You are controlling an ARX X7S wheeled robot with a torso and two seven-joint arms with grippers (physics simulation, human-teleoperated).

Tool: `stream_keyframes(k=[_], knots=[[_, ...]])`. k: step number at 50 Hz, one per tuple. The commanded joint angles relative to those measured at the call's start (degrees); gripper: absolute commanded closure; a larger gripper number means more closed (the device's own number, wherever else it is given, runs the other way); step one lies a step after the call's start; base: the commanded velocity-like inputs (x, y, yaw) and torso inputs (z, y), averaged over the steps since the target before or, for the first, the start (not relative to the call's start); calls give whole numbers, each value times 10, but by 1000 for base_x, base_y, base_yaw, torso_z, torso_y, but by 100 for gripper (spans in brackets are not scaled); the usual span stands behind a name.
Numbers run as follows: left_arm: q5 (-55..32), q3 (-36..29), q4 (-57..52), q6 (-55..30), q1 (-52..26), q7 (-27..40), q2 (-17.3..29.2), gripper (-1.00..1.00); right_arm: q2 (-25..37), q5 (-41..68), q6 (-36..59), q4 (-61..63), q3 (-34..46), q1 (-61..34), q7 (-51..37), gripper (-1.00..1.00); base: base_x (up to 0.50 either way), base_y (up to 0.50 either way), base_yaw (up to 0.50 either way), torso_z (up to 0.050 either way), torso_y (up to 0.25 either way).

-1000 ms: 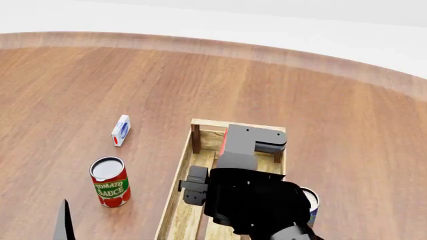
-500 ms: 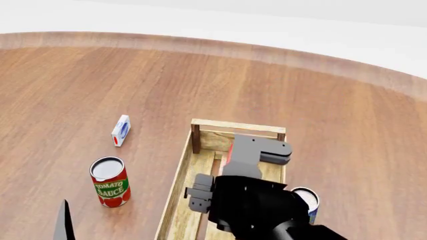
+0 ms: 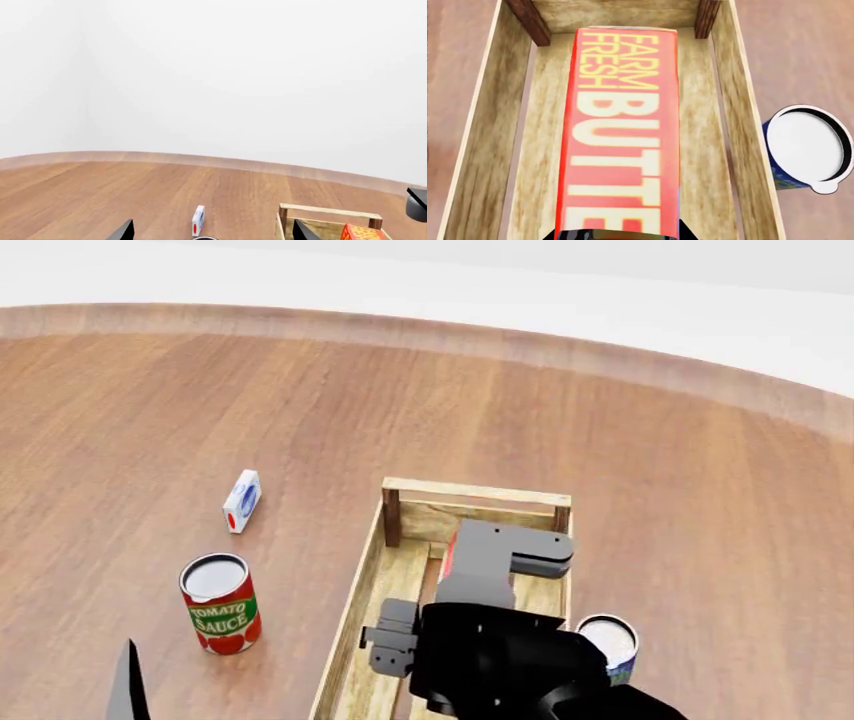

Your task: Pick up the butter and put it in the tray.

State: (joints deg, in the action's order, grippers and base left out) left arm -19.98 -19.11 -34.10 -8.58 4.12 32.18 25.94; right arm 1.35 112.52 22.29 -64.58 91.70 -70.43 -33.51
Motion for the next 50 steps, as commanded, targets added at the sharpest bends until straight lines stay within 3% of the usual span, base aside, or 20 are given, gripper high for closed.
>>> stream_keyframes(k=[1,44,45,50], knots=[[-6,17,0,-1,-2,-22,-13,-100,-13,-17,-9,15,3,-3,27,100,0,0,3,0,0],[-6,12,2,0,-4,-18,-9,-100,-13,-40,-9,18,5,17,41,100,0,0,0,0,1],[-6,11,3,1,-5,-18,-10,-100,-13,-46,-14,21,7,18,47,-100,0,0,0,0,0],[-7,11,3,1,-5,-18,-9,-100,-13,-54,-2,25,8,14,43,-100,0,0,0,0,2]])
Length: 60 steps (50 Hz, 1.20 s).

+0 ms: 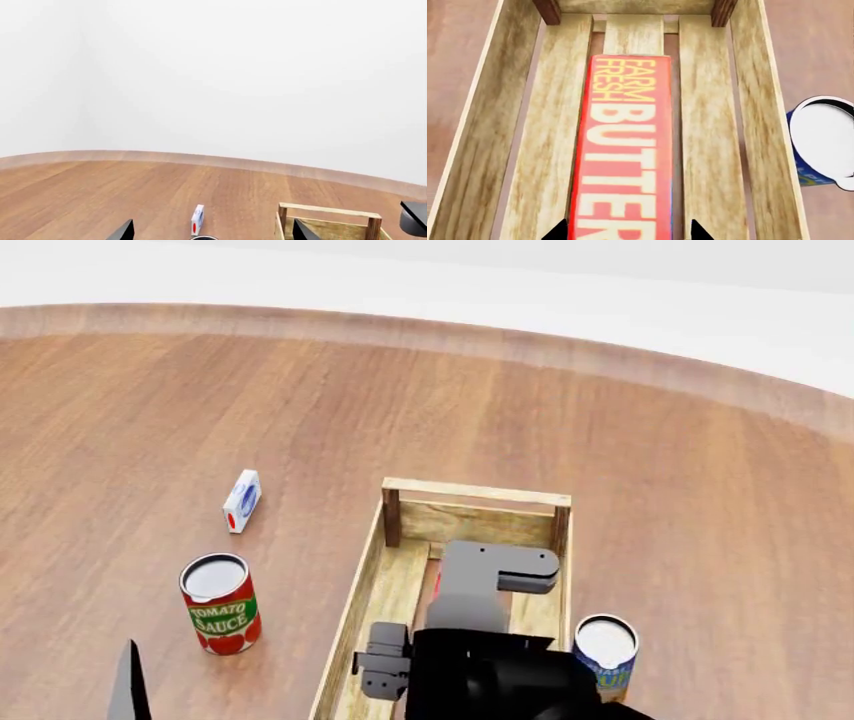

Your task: Pick up the butter and put it in the tray.

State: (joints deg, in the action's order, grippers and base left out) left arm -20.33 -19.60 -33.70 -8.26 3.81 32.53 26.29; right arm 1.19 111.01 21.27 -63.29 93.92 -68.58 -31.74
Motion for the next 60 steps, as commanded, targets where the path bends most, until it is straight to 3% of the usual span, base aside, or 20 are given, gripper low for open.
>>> stream_keyframes(k=[1,36,60], knots=[[-4,16,-1,-2,-2,-21,-12,-100,-12,-40,8,12,-16,-4,25,-100,0,0,0,0,0],[-2,10,-2,0,-2,-18,-10,-100,-9,-58,8,40,-24,-24,14,-100,0,0,0,0,0],[-1,4,-3,-1,-3,-15,-9,-100,170,-33,-77,410,-107,-57,-174,-100,0,0,0,0,0]])
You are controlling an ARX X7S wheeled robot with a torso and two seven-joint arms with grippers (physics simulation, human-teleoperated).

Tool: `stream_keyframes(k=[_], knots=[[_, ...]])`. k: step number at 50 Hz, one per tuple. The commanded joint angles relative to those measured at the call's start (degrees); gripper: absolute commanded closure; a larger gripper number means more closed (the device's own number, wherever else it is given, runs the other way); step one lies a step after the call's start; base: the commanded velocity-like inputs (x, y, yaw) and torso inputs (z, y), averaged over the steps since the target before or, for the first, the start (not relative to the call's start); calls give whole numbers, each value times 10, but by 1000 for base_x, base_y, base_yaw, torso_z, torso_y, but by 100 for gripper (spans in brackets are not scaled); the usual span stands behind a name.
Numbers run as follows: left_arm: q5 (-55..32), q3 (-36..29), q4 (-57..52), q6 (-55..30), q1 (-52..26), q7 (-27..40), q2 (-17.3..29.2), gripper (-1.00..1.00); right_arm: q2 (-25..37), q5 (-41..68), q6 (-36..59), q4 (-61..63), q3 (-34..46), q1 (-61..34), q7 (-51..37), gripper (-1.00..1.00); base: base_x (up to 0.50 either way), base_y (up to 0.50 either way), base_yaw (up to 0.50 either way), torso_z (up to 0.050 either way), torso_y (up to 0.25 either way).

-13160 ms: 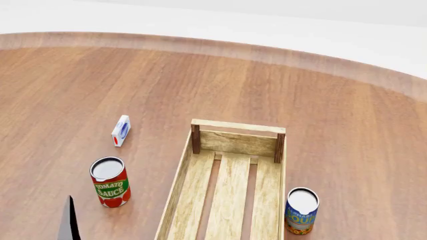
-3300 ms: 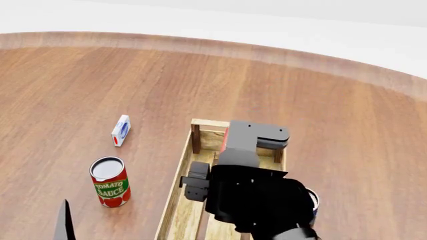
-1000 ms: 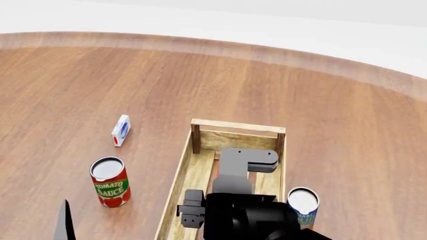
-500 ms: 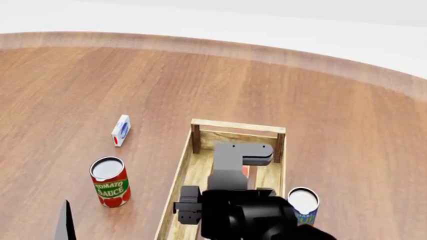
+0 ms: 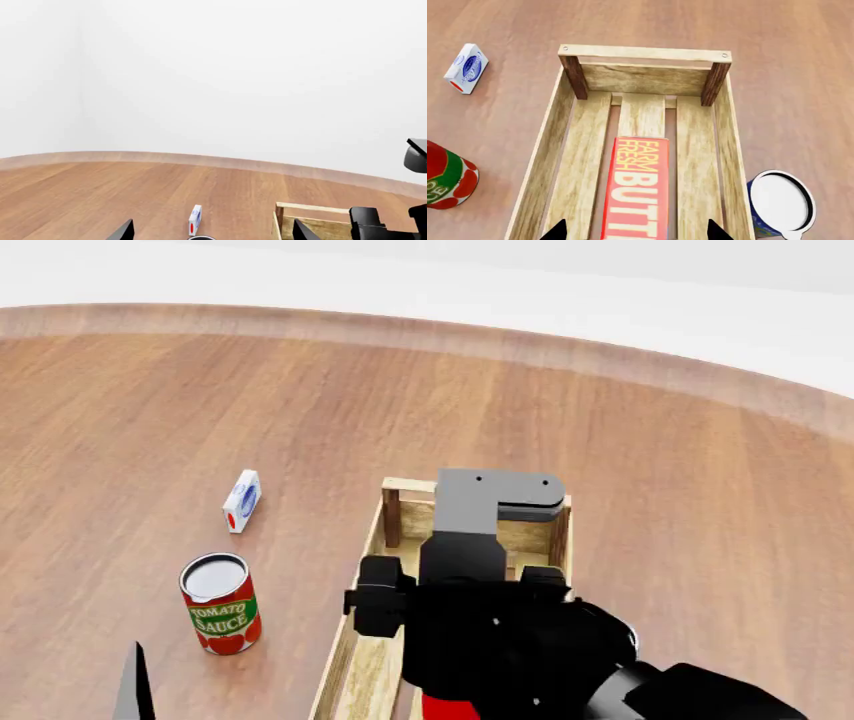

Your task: Pick up the butter and put it in the tray.

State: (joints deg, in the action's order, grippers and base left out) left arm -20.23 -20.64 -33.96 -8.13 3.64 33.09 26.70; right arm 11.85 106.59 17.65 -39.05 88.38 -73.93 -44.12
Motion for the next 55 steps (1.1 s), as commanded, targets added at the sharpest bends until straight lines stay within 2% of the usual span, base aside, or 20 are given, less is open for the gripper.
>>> stream_keyframes(k=[1,8,13,19,23,25,26,29,30,33,39,43,44,45,48,50,55], knots=[[-2,14,-1,-2,-1,-21,-13,-100,70,11,-41,181,-53,-5,-56,-100,0,0,0,0,0],[1,11,0,1,0,-21,-13,-100,126,-26,-70,284,-62,-15,-95,-100,0,0,0,0,0],[2,10,-2,0,0,-20,-12,-100,168,-87,-131,356,-74,-3,-129,-100,0,0,0,0,0],[1,11,-1,2,0,-20,-11,-100,231,-233,-160,436,-38,-4,-163,-100,0,0,0,0,0],[3,9,3,5,0,-21,-12,-100,254,-282,-166,467,-19,6,-169,-100,0,0,0,0,0],[4,7,2,4,0,-21,-12,-100,275,-394,-214,508,0,24,-126,-100,0,0,0,0,0],[5,7,1,4,0,-21,-12,-100,280,-420,-205,517,10,24,-145,-100,0,0,0,0,0],[6,5,-1,1,-1,-20,-12,-100,287,-465,-196,530,26,29,-174,-100,0,0,0,0,0],[7,4,-2,1,0,-19,-11,-100,291,-478,-172,532,38,33,-208,-100,0,0,0,0,0],[8,2,2,2,-1,-20,-12,-100,313,-540,-233,551,36,74,-231,-100,0,0,0,0,0],[9,-2,-7,-6,-2,-17,-11,-100,332,-595,-262,583,47,115,-273,-100,0,0,0,0,0],[16,-10,9,-3,-6,-21,-15,-100,335,-664,-196,622,78,120,-338,-100,0,0,0,0,0],[17,-11,10,-3,-7,-21,-16,-100,336,-664,-204,621,78,127,-337,-100,0,0,0,0,0],[22,-17,9,-7,-7,-21,-16,-100,337,-660,-273,610,70,159,-318,-100,0,0,0,0,0],[24,-21,3,-13,-8,-19,-15,-100,335,-704,-251,619,82,166,-343,-100,0,0,0,0,0],[29,-25,4,-13,-8,-20,-15,-100,338,-719,-315,611,75,195,-339,-100,0,0,0,0,0],[32,-30,5,-14,-9,-21,-15,-100,338,-778,-314,613,83,221,-373,-100,0,0,0,0,0]])
